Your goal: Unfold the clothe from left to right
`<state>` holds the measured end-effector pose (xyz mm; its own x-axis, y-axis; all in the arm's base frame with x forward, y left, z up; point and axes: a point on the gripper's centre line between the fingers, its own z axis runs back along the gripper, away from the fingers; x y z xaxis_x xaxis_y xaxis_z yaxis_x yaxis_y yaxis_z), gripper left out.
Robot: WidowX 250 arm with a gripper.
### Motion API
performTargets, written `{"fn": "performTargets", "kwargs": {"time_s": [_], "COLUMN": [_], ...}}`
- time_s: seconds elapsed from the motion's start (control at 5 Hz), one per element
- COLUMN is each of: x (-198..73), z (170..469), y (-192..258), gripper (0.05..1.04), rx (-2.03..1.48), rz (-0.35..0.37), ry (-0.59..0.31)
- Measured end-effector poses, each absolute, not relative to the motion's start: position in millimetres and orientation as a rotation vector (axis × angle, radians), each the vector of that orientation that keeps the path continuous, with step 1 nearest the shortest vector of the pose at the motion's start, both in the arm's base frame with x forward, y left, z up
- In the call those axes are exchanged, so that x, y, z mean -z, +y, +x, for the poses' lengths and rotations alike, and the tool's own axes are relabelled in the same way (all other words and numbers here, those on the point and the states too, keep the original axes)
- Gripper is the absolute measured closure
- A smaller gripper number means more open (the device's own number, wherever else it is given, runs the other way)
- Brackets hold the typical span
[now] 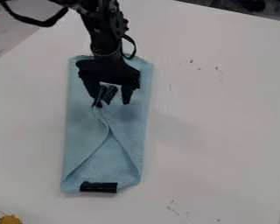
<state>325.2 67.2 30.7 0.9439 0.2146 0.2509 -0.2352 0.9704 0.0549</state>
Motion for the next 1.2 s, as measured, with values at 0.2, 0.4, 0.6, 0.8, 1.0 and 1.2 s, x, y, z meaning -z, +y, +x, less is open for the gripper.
{"fn": "performTargets", "kwargs": {"time_s": [0.2, 0.4, 0.6, 0.8, 1.0, 1.2], "x": [-23.8, -16.4, -16.9, -17.8, -20.9, -24.4], "z": [324.0, 323.1, 323.1, 323.9, 325.7, 328.1], "y": [66.0, 70.0, 70.7, 71.5, 71.2, 65.7], "gripper": [0.083, 0.084, 0.139, 0.419, 0.722, 0.926], "rx": [-0.214, -0.22, -0.225, -0.216, -0.213, -0.195], "rz": [0.079, 0.077, 0.078, 0.083, 0.093, 0.114], "ry": [-0.225, -0.205, -0.206, -0.203, -0.199, -0.191]}}
